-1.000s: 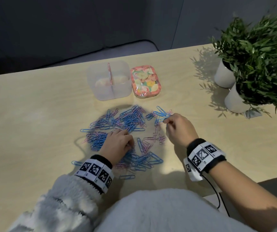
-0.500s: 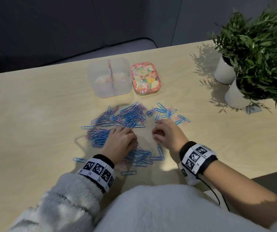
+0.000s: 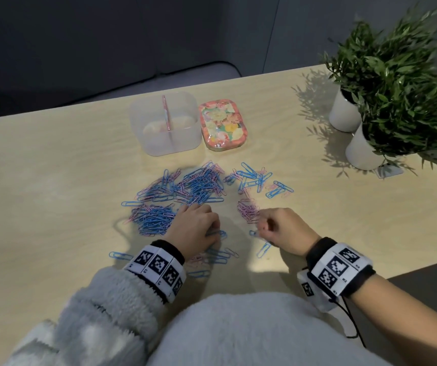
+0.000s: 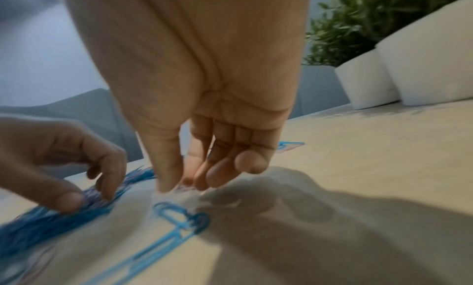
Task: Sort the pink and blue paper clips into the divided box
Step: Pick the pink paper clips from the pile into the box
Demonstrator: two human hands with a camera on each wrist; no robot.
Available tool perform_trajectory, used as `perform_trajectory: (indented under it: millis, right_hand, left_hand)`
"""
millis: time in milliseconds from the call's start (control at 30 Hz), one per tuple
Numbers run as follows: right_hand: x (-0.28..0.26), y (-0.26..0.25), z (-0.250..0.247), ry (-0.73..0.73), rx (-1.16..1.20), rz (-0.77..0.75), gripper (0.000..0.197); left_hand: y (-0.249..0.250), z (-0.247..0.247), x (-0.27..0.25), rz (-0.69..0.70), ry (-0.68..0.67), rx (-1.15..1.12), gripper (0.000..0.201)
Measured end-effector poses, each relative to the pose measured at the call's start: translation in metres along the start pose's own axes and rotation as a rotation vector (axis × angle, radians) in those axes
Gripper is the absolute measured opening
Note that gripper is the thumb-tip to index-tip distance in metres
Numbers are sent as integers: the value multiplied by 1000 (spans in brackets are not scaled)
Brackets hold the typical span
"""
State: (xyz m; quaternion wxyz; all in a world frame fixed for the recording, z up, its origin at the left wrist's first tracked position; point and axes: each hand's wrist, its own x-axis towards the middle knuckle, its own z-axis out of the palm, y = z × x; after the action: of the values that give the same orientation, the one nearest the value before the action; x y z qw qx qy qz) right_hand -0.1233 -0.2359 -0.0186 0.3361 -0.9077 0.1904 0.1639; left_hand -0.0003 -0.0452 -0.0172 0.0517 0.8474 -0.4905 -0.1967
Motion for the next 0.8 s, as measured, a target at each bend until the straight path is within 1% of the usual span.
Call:
perform_trajectory:
  millis: [33, 67, 133, 200, 233, 300, 333, 367, 400, 433, 500, 533, 600, 667, 733, 800]
  right_hand:
    - [2, 2, -5, 61, 49, 16, 29]
    - [5, 5, -9, 127, 91, 34, 24]
    - [15, 6, -14, 213, 119, 71, 6]
    - [24, 4, -12, 214, 87, 80, 19]
    - [27, 1, -9, 206, 89, 75, 20]
    - [28, -3, -3, 160, 81, 43, 14]
    - [28, -2, -1, 161, 71, 27, 17]
    - [28, 1, 0, 190, 75, 32, 17]
    - [28, 5, -2, 250, 96, 59, 16]
    - [28, 10, -6, 325, 126, 105, 16]
    - [28, 20, -15, 449, 126, 187, 17]
    - [30, 24, -19, 465, 84, 196, 17]
    - [36, 27, -27, 420, -28, 155, 20]
    - [43, 27, -33, 336, -136, 113, 20]
    - [48, 27, -38, 278, -196, 93, 13]
    - [53, 28, -44, 240, -191, 98, 6]
  left_hand:
    - [4, -1, 5, 10, 17, -17, 24]
    - [8, -2, 13, 23, 36, -50, 27]
    - [18, -3, 31, 56, 79, -109, 35]
    - [26, -6, 49, 110, 75, -79, 46]
    - [29, -7, 57, 141, 49, -35, 49]
    - [31, -4, 67, 181, -11, 107, 45]
    - [31, -2, 69, 202, -23, 154, 39]
    - [31, -1, 69, 233, -18, 168, 33]
    - [30, 0, 69, 269, -26, 167, 30]
    - [28, 3, 67, 293, -36, 185, 31]
    - [23, 14, 67, 345, 59, 224, 35]
    - [23, 16, 67, 356, 91, 221, 33]
    - [24, 17, 65, 376, 126, 228, 23]
    - [25, 14, 66, 360, 177, 258, 18]
    - [27, 11, 67, 316, 206, 250, 28]
    - [28, 8, 73, 289, 234, 232, 37]
